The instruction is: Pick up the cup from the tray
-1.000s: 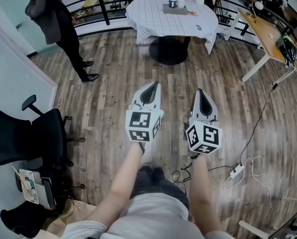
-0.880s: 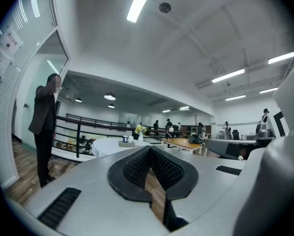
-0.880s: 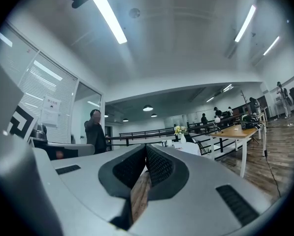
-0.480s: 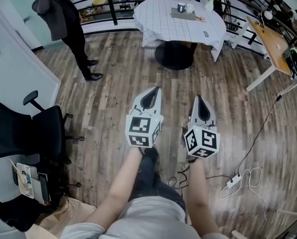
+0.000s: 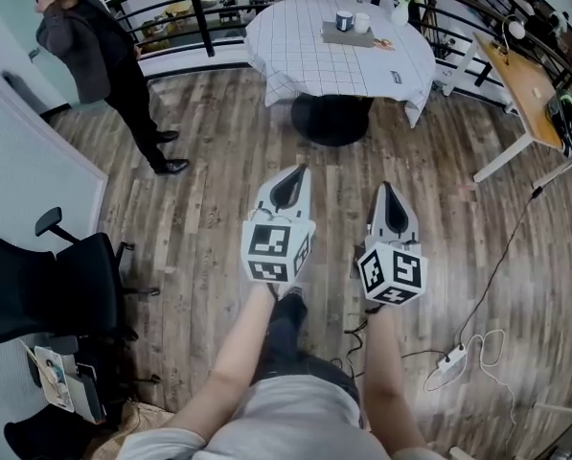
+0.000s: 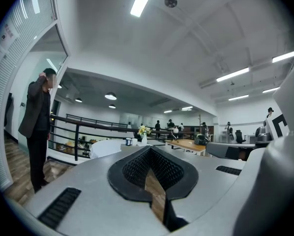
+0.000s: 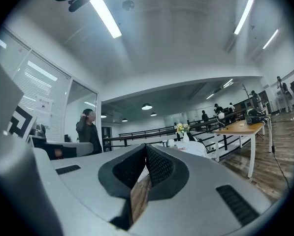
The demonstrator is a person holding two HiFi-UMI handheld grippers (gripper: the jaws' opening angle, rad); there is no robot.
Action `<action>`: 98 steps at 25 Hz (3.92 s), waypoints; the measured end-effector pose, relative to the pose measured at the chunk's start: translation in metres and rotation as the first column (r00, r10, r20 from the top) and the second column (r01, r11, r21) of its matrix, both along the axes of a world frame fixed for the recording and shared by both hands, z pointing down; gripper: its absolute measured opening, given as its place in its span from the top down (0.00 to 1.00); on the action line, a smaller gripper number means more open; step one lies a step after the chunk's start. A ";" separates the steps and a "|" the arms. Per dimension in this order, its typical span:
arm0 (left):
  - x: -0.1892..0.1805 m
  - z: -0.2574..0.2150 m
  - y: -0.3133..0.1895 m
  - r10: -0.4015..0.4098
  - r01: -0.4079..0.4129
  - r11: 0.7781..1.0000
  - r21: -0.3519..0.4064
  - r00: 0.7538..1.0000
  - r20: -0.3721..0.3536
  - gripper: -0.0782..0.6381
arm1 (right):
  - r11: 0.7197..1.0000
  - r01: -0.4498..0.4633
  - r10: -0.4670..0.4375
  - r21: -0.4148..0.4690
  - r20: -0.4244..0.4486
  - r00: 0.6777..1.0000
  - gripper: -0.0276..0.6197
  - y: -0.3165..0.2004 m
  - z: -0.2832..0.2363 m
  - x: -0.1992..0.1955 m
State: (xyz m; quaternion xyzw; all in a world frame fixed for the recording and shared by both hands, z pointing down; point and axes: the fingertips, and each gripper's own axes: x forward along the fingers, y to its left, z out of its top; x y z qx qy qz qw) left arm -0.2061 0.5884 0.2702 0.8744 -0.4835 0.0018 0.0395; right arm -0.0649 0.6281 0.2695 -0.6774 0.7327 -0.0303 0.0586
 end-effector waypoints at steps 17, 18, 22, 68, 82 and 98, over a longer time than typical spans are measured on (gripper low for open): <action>0.012 0.011 -0.176 0.025 -0.026 0.999 -0.041 1.000 -0.017 0.88 | 0.998 -0.041 0.040 -0.037 -0.011 0.999 0.95 -0.158 0.006 0.022; 0.015 0.013 -0.182 0.024 -0.025 0.999 -0.046 1.000 -0.017 0.88 | 0.998 -0.042 0.042 -0.043 -0.010 0.999 0.95 -0.164 0.008 0.025; 0.033 0.019 -0.211 0.025 -0.025 0.998 -0.057 1.000 -0.009 0.88 | 0.997 -0.046 0.047 -0.057 0.003 0.999 0.95 -0.193 0.015 0.045; 0.172 0.042 -0.633 -0.032 0.032 0.994 -0.103 0.999 0.004 0.88 | 0.992 0.055 -0.051 -0.112 0.041 0.998 0.95 -0.623 0.045 0.174; 0.180 0.077 -0.769 0.017 -0.015 0.984 -0.180 1.000 0.009 0.88 | 0.980 0.032 -0.026 -0.195 0.034 0.999 0.95 -0.757 0.083 0.186; 0.191 0.123 -0.838 0.054 -0.048 0.964 -0.262 0.998 0.014 0.88 | 0.959 0.085 -0.079 -0.270 0.033 0.996 0.94 -0.836 0.130 0.203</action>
